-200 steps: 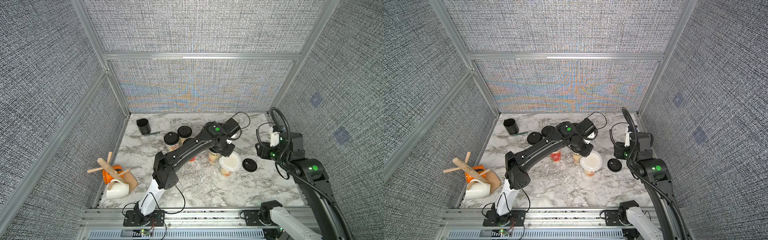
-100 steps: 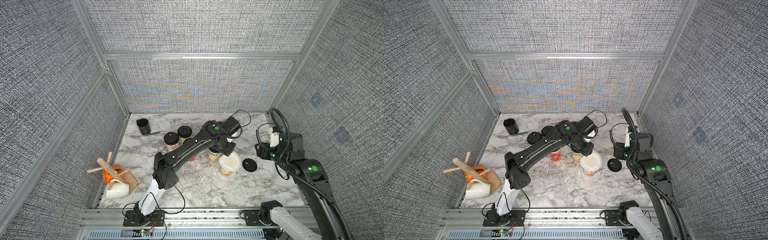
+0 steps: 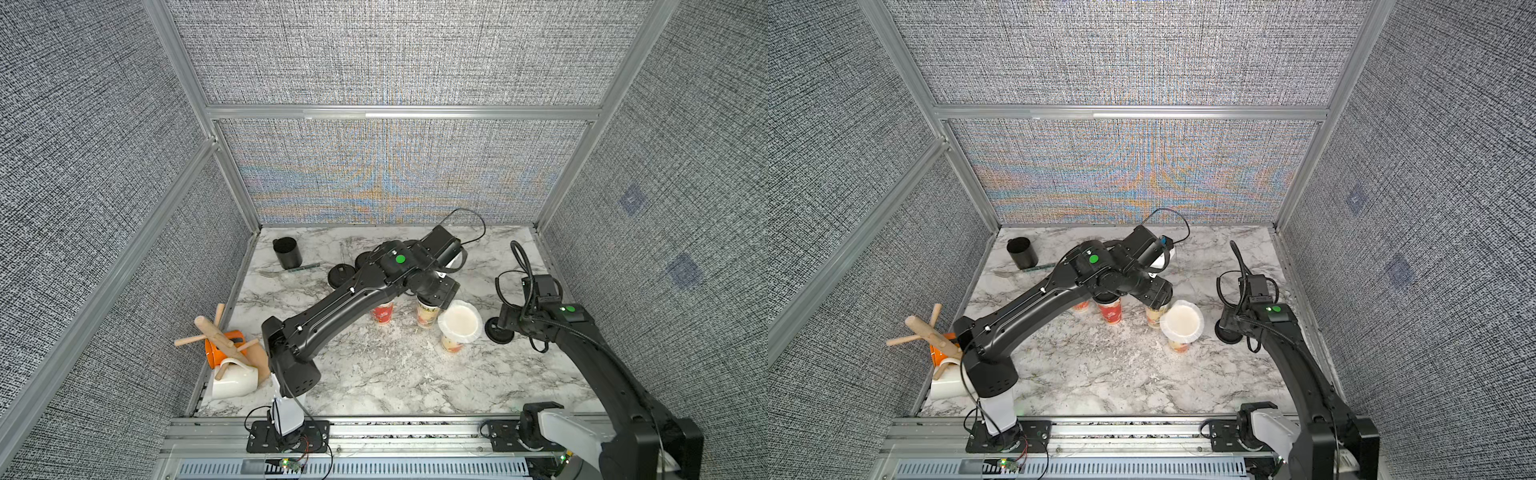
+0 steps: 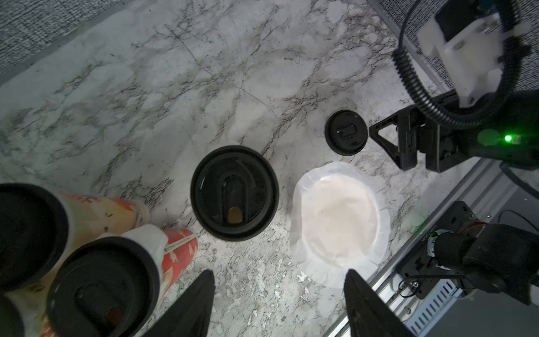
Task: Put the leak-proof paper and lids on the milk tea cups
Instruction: Place the leak-proof paper at the cup, then pick up the cup lid from the center of the board.
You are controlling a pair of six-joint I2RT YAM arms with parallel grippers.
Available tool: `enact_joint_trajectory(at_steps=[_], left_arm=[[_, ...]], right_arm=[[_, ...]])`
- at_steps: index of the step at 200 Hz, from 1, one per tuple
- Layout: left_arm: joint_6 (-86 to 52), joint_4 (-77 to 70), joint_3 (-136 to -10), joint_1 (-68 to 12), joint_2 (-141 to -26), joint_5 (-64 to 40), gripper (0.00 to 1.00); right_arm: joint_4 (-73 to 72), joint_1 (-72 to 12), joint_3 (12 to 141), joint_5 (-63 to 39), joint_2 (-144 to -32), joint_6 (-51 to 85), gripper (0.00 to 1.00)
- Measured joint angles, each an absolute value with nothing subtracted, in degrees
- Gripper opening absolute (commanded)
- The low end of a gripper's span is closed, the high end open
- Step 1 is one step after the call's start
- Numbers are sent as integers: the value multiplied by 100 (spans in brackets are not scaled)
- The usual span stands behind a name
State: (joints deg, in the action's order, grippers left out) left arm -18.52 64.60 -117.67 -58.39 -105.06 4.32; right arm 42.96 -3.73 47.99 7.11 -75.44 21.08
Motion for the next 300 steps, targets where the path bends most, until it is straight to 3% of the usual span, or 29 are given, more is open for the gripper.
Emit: enact_joint_trajectory(at_steps=[41, 95, 236, 300], left_arm=[[-1914, 6261, -11019, -5680, -9953, 720, 74], [-1907, 6114, -10772, -5601, -9815, 821, 75], [-1846, 6055, -10744, -5546, -9911, 755, 75], [-1844, 6058, -10744, -5540, -9911, 753, 76]], right_arm=[[3754, -336, 4840, 489, -8593, 2132, 86], [3483, -333, 4862, 429, -9144, 2196, 86], [3142, -331, 4733, 425, -9570, 2191, 78], [3116, -331, 4724, 419, -9426, 2187, 69]])
